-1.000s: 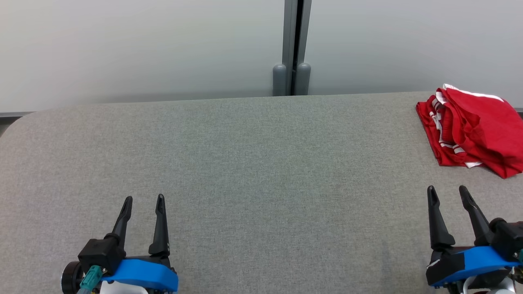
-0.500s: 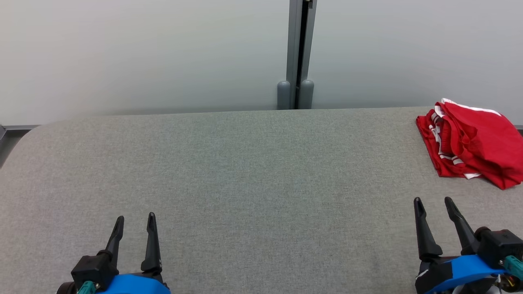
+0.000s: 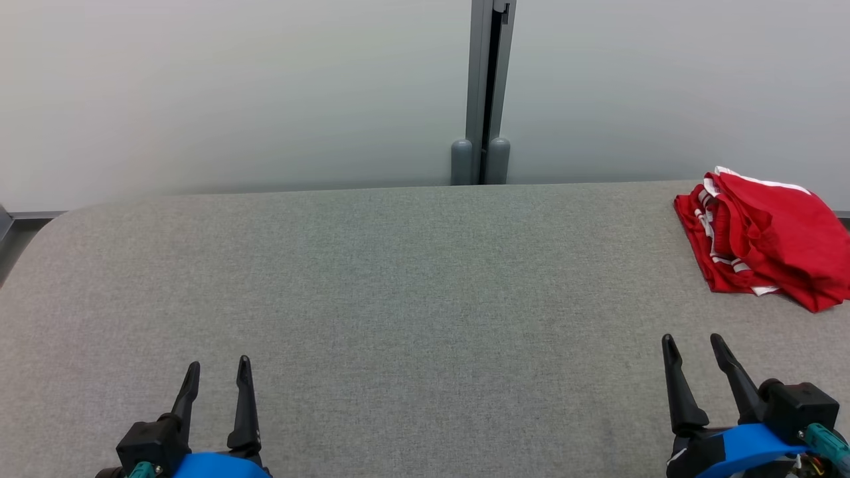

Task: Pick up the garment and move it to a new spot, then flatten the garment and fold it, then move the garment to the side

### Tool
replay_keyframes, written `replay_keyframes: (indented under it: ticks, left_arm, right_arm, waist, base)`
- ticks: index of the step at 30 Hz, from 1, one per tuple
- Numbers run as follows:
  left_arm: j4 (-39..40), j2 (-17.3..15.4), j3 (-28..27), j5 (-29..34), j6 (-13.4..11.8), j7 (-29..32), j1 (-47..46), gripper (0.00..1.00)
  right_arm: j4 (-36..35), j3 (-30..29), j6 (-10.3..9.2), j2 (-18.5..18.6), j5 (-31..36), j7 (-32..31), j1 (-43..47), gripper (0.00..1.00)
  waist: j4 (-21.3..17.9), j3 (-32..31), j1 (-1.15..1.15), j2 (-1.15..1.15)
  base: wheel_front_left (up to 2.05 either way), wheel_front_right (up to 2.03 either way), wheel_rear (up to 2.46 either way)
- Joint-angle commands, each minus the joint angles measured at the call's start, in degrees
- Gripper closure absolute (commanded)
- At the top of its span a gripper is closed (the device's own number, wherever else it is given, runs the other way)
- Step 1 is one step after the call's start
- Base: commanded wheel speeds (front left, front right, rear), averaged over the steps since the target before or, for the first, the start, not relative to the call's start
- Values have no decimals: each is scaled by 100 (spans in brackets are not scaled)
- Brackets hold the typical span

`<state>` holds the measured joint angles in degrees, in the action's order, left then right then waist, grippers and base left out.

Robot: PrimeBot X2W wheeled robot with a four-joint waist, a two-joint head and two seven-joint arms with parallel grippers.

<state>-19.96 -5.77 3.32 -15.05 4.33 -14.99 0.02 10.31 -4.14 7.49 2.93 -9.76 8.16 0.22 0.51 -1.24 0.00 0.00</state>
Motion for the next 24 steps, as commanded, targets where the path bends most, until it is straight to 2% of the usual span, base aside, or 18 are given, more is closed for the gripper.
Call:
replay_keyframes:
  ticks: [1,13,14,20,24]
  left_arm:
    - [-10,-4,-8,48,13,-24,45,0]
    - [14,15,-16,99,27,-24,33,0]
    - [-2,23,-8,90,25,1,0,100]
    - [-285,97,-6,76,25,39,149,100]
    - [-260,107,-86,-353,41,180,81,100]
  right_arm:
    - [21,-4,1,-3,-31,32,15,0]
    - [176,46,1,-3,-100,110,-98,0]
    - [171,39,0,-1,-60,77,-38,100]
    - [485,30,-1,-47,-69,35,72,100]
    - [503,-9,-1,-44,-522,-70,7,100]
  waist:
    - [-9,0,0,0]
    - [-49,29,0,0]
    - [-49,30,0,0]
    - [-51,31,1,0]
    - [-51,35,1,0]
  base:
    - [0,0,0]
    - [0,0,0]
    - [0,0,0]
    - [0,0,0]
    - [0,0,0]
